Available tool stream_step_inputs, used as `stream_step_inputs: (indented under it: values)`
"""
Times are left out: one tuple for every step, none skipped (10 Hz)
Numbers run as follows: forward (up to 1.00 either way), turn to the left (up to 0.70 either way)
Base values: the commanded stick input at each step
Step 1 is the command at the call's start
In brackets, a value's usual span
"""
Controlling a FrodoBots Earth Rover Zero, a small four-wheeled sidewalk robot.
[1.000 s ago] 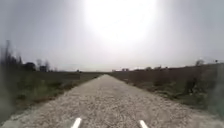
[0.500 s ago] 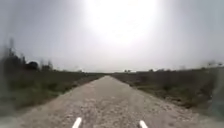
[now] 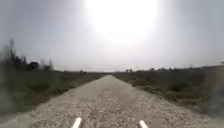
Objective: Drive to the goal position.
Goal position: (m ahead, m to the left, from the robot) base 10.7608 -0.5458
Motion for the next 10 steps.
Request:
stream_step_inputs:
  values:
    - [0.7,-0.02]
    - [0.7,0.0]
    - [0.7,0.0]
    - [0.7,0.0]
    - [0.7,0.0]
    - [0.7,0.0]
    - [0.7,0.0]
    - [0.7,0.0]
    - [0.7,0.0]
    - [0.7,0.0]
